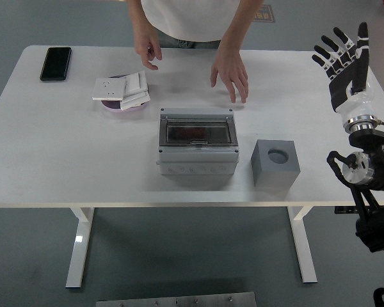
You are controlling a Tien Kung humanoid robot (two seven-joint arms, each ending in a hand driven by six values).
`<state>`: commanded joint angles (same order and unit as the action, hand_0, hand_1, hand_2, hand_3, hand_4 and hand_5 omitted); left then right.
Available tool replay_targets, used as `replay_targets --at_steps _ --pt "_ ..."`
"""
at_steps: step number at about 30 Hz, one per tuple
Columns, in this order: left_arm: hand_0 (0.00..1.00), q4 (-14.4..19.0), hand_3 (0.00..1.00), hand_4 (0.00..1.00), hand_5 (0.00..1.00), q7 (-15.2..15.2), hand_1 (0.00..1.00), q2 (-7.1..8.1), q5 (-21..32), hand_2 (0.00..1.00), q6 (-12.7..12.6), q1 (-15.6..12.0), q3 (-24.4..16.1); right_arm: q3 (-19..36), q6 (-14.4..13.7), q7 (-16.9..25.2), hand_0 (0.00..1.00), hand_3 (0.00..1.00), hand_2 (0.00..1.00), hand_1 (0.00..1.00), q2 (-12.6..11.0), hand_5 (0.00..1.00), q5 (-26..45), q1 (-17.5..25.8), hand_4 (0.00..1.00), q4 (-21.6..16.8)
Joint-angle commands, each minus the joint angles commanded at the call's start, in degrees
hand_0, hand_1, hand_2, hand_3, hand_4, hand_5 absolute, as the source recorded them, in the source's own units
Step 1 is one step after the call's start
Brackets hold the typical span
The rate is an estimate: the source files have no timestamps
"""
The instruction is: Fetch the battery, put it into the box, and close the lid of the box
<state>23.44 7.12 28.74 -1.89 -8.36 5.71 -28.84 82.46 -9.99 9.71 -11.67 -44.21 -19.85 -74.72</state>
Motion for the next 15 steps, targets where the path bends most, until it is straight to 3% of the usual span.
replay_targets --at_steps 15 --pt "0.612 0.0 0.601 0.720 0.216 -0.1 0.722 -0.12 0.1 0.644 0.0 -0.1 0.0 0.1 0.3 -0.6 0.793 0.786 0.764 0.735 0.0 0.998 0.9 -0.1 0.980 0.0"
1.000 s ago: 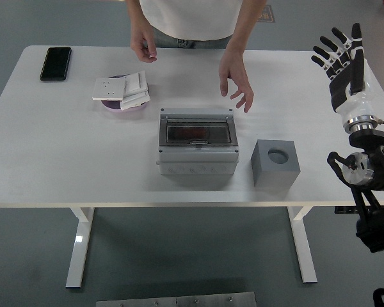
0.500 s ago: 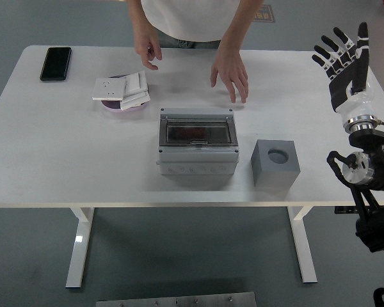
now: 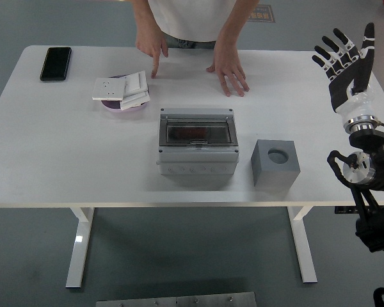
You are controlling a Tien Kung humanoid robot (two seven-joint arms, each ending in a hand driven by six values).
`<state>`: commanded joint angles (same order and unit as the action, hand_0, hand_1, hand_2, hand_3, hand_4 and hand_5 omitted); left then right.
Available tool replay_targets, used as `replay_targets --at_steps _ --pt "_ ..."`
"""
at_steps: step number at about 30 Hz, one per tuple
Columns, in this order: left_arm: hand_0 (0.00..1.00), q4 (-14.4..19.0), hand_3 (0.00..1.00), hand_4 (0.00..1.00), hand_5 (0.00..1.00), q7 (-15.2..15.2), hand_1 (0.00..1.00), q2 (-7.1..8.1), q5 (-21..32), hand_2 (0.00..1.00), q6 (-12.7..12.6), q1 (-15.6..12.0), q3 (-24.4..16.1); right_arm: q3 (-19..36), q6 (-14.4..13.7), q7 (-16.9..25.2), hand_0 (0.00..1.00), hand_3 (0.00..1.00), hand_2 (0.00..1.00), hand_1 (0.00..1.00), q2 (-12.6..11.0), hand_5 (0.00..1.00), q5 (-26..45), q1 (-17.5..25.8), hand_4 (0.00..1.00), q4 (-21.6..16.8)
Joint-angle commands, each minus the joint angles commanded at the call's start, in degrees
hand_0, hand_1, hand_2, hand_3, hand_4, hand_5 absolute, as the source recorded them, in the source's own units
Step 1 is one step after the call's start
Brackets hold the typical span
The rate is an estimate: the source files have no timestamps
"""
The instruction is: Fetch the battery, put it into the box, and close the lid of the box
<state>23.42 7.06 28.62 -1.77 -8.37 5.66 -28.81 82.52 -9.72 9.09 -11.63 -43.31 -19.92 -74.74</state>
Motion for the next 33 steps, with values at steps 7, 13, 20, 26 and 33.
replay_targets --at_steps 7,13,20,26,33 --pt "0.613 0.0 0.601 0.720 0.216 0.0 0.723 0.01 0.0 0.646 0.0 0.0 -0.1 0.0 0.1 -0.6 0.811 0.782 0.807 0.750 0.0 0.998 -0.3 0.0 0.962 -0.1" --pt "0.613 0.0 0.601 0.718 0.216 0.0 0.722 0.00 0.0 0.646 0.0 0.0 0.0 0.1 0.4 -1.0 0.828 0.796 0.840 0.781 0.0 0.998 -0.9 0.0 0.930 -0.3" --pt "0.615 0.0 0.601 0.718 0.216 0.0 0.722 -0.02 0.1 0.646 0.0 -0.1 0.0 0.2 0.4 -0.7 0.843 0.810 0.850 0.795 0.0 0.998 -0.9 -0.1 0.929 -0.5" --pt "0.616 0.0 0.601 0.719 0.217 0.0 0.723 0.02 0.1 0.647 0.0 -0.1 -0.1 0.4 0.5 -1.4 0.842 0.843 0.841 0.795 0.0 0.998 -1.7 -0.1 0.924 -0.6" --pt "0.615 0.0 0.601 0.719 0.217 0.0 0.723 0.02 0.2 0.648 0.0 -0.1 0.0 0.5 0.7 -2.3 0.845 0.853 0.819 0.794 0.0 0.998 -2.8 0.0 0.935 -0.8"
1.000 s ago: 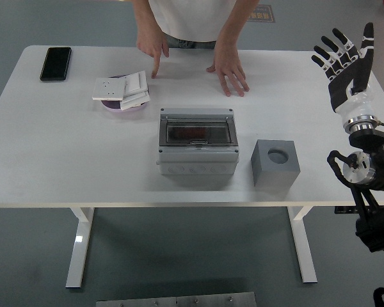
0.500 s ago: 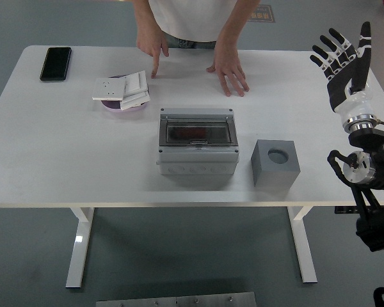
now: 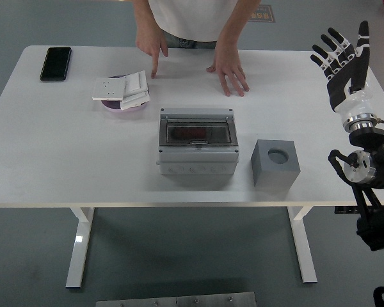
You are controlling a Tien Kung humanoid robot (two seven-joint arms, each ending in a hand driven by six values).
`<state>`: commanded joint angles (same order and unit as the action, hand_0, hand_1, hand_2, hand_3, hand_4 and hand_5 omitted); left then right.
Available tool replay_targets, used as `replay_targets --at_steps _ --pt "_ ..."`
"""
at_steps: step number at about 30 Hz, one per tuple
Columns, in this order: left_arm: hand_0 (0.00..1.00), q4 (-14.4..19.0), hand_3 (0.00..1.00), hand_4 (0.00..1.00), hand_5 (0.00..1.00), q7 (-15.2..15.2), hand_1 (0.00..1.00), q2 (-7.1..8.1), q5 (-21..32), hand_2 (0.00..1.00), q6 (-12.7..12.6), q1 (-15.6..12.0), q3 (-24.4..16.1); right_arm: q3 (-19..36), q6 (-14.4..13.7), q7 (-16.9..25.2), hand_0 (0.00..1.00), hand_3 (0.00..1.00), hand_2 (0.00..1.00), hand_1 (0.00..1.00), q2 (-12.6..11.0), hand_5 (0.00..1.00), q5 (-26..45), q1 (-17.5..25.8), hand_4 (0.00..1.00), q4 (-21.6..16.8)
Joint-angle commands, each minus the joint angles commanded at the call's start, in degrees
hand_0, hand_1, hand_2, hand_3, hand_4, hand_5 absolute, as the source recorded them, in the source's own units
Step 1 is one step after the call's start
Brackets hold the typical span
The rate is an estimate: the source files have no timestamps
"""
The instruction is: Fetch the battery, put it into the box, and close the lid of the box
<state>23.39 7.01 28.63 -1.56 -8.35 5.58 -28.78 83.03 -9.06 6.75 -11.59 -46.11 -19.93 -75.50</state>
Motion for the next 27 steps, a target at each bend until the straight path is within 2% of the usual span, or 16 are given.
replay_targets --at_steps 10,27 --pt "0.617 0.0 0.601 0.718 0.218 0.0 0.723 0.05 0.0 0.648 0.0 0.1 -0.1 0.1 -0.1 0.1 0.835 0.852 0.803 0.787 0.1 0.998 -0.1 -0.2 0.968 -0.1" --pt "0.618 0.0 0.600 0.718 0.219 0.0 0.724 0.02 0.0 0.648 0.0 0.1 0.0 -0.1 -0.1 -0.2 0.835 0.858 0.801 0.785 0.0 0.998 -0.3 -0.1 0.960 -0.1"
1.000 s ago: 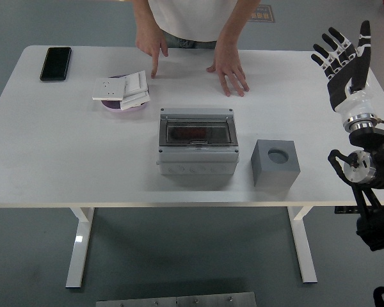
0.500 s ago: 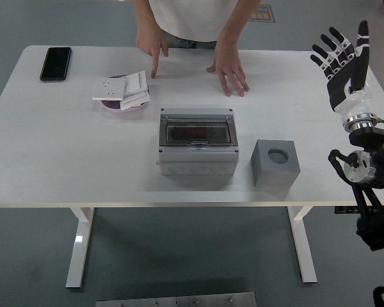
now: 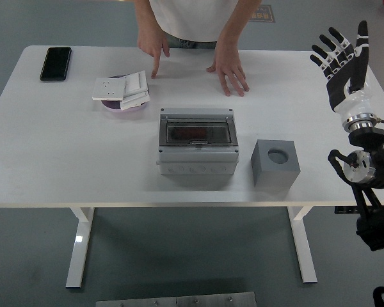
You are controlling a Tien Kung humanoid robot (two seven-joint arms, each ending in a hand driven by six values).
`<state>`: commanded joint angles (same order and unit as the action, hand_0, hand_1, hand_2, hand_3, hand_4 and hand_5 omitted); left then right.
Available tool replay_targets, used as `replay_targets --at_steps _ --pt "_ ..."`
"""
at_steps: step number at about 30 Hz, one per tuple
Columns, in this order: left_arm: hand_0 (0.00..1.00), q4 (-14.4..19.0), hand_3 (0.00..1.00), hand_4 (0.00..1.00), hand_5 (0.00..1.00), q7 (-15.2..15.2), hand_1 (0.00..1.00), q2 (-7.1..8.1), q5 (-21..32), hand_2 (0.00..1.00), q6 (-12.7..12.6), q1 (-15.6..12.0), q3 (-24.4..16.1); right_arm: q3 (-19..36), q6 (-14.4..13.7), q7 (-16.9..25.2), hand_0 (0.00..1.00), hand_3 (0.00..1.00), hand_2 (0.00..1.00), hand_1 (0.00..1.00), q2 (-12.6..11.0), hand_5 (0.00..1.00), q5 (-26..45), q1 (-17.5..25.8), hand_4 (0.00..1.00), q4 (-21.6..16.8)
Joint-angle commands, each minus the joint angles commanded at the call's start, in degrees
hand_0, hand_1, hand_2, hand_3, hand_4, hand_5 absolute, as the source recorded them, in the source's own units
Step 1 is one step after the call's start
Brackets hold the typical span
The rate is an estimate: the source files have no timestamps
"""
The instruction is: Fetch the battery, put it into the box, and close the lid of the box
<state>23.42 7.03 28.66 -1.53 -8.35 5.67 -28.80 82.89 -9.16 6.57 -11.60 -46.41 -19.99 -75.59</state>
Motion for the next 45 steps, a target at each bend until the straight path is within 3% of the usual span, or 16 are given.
replay_targets --at_steps 45 --pt "0.618 0.0 0.599 0.712 0.211 0.1 0.724 -0.07 -0.4 0.646 0.1 0.2 -0.1 0.1 -0.3 -0.7 0.834 0.858 0.799 0.779 0.0 0.998 -1.2 0.2 0.976 0.0"
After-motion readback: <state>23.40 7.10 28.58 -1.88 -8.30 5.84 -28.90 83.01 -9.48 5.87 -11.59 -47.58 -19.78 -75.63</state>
